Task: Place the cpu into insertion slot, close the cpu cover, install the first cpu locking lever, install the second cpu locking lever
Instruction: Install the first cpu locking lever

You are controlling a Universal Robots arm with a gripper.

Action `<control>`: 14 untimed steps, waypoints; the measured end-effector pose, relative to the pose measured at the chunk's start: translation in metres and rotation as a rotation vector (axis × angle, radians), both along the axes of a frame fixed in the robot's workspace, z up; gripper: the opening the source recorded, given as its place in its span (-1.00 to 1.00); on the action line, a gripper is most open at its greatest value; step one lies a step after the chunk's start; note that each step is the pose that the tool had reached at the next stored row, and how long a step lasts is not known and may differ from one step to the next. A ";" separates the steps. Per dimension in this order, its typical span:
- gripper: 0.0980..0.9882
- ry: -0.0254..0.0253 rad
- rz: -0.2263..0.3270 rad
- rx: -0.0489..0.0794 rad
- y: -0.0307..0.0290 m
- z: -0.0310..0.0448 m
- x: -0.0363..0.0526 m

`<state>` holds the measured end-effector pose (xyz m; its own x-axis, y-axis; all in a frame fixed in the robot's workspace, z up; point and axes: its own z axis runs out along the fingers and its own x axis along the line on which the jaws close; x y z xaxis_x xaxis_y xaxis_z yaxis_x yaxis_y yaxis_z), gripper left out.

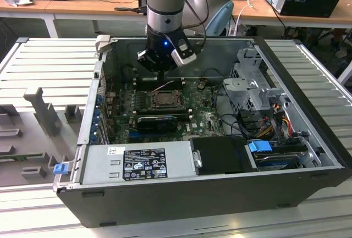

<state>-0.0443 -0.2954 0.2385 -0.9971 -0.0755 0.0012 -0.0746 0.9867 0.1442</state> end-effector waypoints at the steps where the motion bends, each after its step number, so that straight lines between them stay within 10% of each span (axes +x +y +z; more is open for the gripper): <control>1: -0.98 0.0000 0.000 0.000 0.0000 -0.0001 0.0004; 14: -0.98 0.0000 0.000 0.000 0.0000 -0.0004 0.0027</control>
<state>-0.0416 -0.2954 0.2380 -0.9971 -0.0755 0.0012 -0.0746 0.9867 0.1442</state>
